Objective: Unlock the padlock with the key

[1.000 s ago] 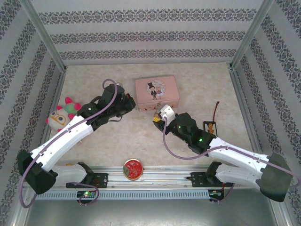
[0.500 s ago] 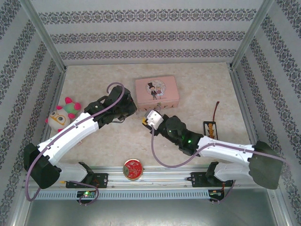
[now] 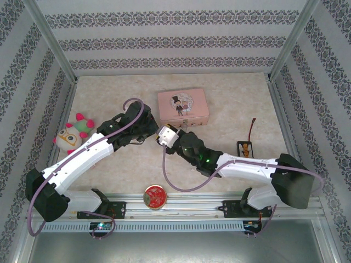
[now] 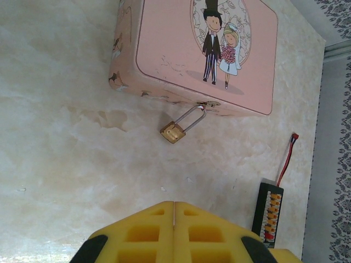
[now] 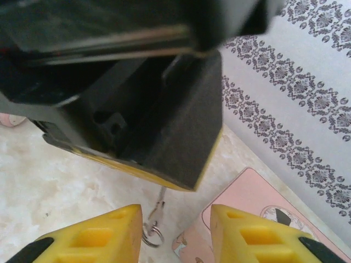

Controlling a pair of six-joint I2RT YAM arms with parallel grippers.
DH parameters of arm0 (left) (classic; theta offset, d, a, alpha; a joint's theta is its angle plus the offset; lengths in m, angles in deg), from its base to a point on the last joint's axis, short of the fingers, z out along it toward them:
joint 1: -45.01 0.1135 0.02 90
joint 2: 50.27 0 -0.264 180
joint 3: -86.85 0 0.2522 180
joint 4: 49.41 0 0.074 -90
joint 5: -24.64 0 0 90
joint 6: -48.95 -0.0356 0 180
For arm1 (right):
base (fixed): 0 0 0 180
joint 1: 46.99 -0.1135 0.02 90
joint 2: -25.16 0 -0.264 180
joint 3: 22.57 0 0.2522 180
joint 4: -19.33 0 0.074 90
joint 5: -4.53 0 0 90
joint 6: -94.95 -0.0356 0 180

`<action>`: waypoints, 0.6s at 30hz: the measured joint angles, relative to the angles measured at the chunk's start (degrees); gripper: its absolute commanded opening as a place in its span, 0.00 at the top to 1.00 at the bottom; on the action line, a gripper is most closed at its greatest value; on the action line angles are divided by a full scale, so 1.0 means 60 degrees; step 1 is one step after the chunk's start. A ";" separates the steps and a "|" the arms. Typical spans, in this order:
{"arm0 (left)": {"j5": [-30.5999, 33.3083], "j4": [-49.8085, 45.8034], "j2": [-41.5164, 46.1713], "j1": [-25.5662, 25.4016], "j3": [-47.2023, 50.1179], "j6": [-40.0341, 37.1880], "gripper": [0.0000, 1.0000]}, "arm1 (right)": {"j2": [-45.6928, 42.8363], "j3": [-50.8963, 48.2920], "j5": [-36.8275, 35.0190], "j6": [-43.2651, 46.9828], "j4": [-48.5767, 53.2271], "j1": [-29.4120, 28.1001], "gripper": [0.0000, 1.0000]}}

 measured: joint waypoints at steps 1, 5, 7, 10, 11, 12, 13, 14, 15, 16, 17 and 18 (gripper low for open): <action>0.0000 0.0004 0.0015 0.0000 0.0004 -0.0004 1.00 | 0.0084 0.0040 -0.0007 0.0011 -0.0029 -0.0036 0.63; 0.0000 0.0033 0.0062 0.0000 0.0069 -0.0004 1.00 | 0.0375 0.0200 -0.0047 0.0098 -0.0040 -0.0036 0.64; 0.0022 0.0036 0.0087 0.0000 0.0135 0.0000 1.00 | 0.0488 0.0233 -0.0109 0.0106 -0.0095 -0.0036 0.67; 0.0106 0.0040 0.0087 0.0004 0.0189 0.0000 1.00 | 0.0645 0.0339 -0.0240 0.0106 -0.0200 -0.0040 0.70; 0.0127 0.0055 0.0087 0.0000 0.0200 0.0000 1.00 | 0.0681 0.0361 -0.0266 0.0102 -0.0244 -0.0040 0.71; 0.0149 0.0069 0.0087 0.0004 0.0208 0.0000 1.00 | 0.0718 0.0379 -0.0295 0.0102 -0.0280 -0.0055 0.72; 0.0175 0.0069 0.0091 0.0004 0.0215 0.0004 1.00 | 0.0750 0.0393 -0.0331 0.0102 -0.0302 -0.0055 0.72; 0.0208 0.0076 0.0102 0.0004 0.0233 0.0004 1.00 | 0.0780 0.0415 -0.0346 0.0102 -0.0313 -0.0055 0.73; 0.0226 0.0076 0.0117 0.0007 0.0255 0.0007 1.00 | 0.0820 0.0455 -0.0368 0.0102 -0.0324 -0.0055 0.73; 0.0270 0.0084 0.0124 0.0011 0.0270 0.0011 1.00 | 0.0849 0.0477 -0.0375 0.0106 -0.0335 -0.0055 0.73; 0.0295 0.0084 0.0131 0.0011 0.0273 0.0011 1.00 | 0.0874 0.0484 -0.0382 0.0106 -0.0364 -0.0055 0.73; 0.0324 0.0091 0.0135 0.0011 0.0277 0.0022 1.00 | 0.0896 0.0492 -0.0397 0.0102 -0.0386 -0.0055 0.72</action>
